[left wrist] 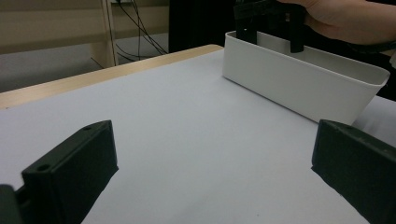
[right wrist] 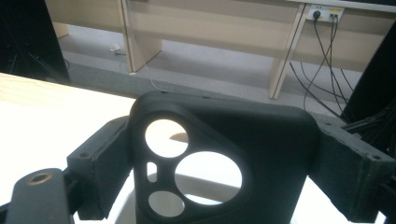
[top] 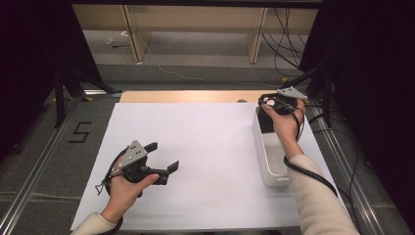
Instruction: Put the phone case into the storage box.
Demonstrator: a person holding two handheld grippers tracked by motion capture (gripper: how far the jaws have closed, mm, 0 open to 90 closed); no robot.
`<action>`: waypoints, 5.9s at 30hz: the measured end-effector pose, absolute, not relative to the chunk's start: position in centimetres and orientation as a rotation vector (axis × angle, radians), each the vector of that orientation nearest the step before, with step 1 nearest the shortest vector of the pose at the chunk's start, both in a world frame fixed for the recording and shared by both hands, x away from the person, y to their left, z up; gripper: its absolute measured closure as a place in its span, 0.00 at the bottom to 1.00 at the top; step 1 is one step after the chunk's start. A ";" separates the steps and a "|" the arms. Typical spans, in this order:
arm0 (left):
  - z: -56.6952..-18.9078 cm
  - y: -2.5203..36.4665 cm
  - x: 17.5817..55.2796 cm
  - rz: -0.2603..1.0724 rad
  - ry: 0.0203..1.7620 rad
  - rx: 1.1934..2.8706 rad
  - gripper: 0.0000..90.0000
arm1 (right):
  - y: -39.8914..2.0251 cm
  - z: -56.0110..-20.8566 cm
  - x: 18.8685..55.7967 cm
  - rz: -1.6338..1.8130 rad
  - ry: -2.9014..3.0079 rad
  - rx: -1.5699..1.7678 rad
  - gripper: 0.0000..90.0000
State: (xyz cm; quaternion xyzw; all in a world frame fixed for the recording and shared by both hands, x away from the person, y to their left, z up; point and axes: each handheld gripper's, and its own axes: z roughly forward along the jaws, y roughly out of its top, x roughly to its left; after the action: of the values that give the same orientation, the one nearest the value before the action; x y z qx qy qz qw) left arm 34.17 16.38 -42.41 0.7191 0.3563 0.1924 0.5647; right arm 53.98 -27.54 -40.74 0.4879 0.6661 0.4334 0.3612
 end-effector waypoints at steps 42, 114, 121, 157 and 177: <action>-42.4 16.5 34.2 0.454 0.837 1.691 0.00 | -27.2 -41.5 56.0 1.093 1.710 1.290 0.14; -42.5 16.4 34.3 0.458 0.846 1.693 0.00 | -28.2 -39.3 51.2 1.184 1.705 1.274 0.07; -42.5 16.3 34.2 0.459 0.847 1.693 0.00 | -28.0 -38.7 50.4 1.208 1.714 1.264 0.08; -42.5 16.3 34.2 0.462 0.850 1.694 0.00 | -25.5 -37.9 46.0 1.346 1.831 1.133 0.10; -42.4 16.4 34.2 0.468 0.855 1.689 0.00 | -24.1 -38.1 44.2 1.385 1.889 1.085 0.10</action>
State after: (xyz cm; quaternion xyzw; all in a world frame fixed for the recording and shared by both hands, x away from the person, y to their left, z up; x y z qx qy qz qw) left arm 34.18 16.40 -42.38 0.7169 0.3629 0.1984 0.5613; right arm 44.20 -24.06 -38.13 0.4040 0.7033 0.5155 0.2765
